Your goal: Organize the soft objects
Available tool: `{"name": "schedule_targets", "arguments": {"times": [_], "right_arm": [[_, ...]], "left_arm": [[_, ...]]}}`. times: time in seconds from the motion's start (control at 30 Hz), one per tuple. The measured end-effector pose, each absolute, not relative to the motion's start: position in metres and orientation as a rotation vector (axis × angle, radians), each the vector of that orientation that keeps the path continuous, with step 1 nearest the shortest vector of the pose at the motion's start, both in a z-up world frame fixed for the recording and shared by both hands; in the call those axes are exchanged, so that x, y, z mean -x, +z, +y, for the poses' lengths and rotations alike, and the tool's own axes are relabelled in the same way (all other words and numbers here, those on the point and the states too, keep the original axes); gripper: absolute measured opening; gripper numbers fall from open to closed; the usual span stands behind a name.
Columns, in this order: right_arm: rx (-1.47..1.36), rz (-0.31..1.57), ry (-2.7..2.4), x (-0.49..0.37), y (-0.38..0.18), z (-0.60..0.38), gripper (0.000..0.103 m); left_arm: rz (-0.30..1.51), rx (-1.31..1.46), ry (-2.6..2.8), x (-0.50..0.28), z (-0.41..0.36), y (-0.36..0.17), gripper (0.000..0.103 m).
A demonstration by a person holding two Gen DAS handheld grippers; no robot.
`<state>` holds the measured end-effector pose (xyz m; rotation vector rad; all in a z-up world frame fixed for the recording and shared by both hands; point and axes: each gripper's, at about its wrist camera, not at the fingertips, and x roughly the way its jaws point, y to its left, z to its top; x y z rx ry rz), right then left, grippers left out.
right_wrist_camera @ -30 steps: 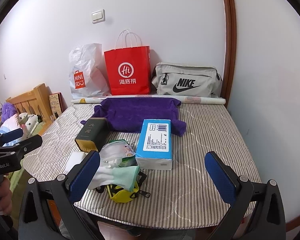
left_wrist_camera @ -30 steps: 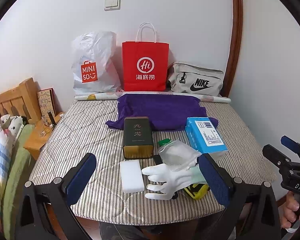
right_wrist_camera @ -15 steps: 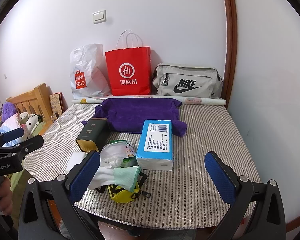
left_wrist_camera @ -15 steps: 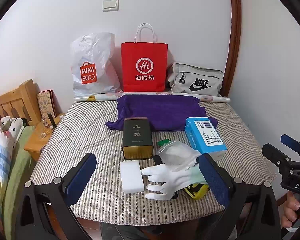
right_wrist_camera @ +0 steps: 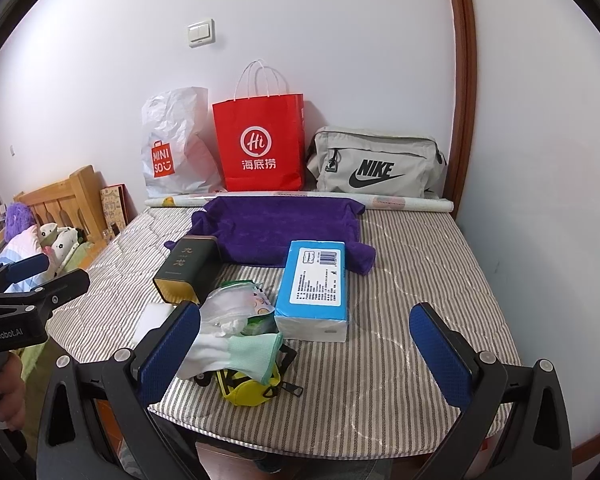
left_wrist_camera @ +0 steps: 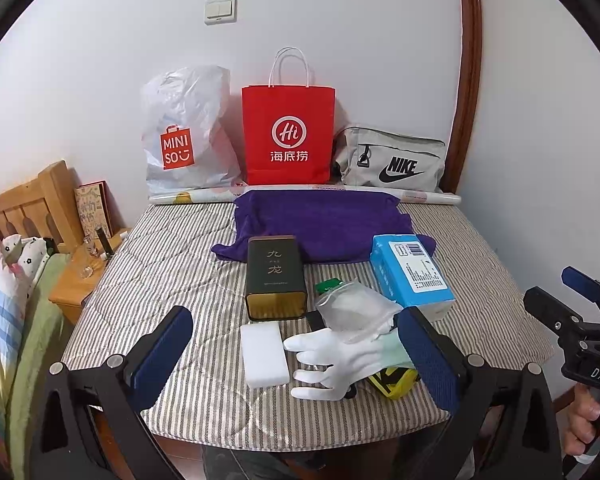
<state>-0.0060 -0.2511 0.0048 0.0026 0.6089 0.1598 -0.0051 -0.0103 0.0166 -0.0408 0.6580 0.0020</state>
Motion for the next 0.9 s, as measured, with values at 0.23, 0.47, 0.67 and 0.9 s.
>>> {"name": "schedule_targets", "arguments": {"times": [0.23, 0.47, 0.67, 0.9], "right_arm": [[0.0, 0.605, 0.164, 0.007, 0.006, -0.249, 0.103], [0.002, 0.603, 0.169, 0.007, 0.007, -0.248, 0.103], [-0.001, 0.603, 0.177, 0.006, 0.008, -0.246, 0.103], [0.01, 0.631, 0.194, -0.005, -0.005, -0.24, 0.103]], "left_arm": [[0.656, 0.043, 0.004, 0.005, -0.009, 0.022, 0.103], [0.65, 0.048, 0.003, 0.005, -0.009, 0.023, 0.103], [0.647, 0.054, 0.004, 0.003, -0.005, 0.024, 0.103], [0.658, 0.09, 0.018, -0.013, 0.004, 0.011, 0.103]]}}
